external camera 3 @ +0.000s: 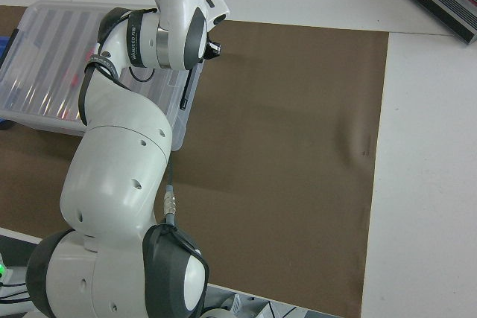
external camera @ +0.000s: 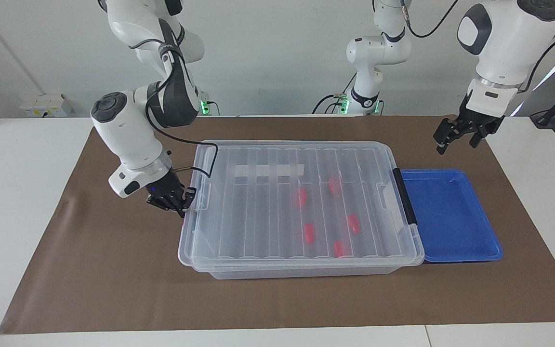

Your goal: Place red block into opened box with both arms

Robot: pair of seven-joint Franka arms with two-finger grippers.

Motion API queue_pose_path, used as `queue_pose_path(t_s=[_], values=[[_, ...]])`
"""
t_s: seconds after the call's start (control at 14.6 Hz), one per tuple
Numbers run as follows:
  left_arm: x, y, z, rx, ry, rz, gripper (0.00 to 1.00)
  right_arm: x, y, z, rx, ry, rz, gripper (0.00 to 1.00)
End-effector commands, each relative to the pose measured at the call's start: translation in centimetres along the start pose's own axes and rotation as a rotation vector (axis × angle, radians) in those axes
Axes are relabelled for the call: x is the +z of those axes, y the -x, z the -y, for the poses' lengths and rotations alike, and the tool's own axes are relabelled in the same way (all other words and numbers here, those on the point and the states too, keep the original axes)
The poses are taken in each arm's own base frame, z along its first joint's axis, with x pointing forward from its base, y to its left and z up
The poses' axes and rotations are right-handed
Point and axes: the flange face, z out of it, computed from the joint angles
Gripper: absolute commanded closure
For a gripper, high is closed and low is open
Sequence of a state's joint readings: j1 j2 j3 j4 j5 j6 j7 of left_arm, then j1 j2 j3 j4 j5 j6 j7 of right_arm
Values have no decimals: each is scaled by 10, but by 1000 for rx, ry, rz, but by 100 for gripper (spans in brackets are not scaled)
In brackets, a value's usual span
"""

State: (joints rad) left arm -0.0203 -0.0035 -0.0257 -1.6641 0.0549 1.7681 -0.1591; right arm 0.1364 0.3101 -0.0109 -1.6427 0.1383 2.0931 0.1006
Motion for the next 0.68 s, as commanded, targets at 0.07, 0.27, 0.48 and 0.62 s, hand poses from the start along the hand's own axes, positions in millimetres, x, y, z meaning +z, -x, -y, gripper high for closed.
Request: queue_pose_path(t_s=[0.07, 0.27, 0.48, 0.62], values=[[-5, -1, 4, 15, 16, -14, 0, -41, 10, -30, -38, 148, -6, 0], [-5, -2, 4, 15, 16, -19, 0, -83, 23, -57, 7, 169, 16, 0], [-5, -2, 4, 15, 17, -20, 0, -137, 49, -67, 82, 176, 40, 0], [-4, -2, 4, 15, 17, -19, 0, -170, 68, -75, 124, 181, 66, 0]])
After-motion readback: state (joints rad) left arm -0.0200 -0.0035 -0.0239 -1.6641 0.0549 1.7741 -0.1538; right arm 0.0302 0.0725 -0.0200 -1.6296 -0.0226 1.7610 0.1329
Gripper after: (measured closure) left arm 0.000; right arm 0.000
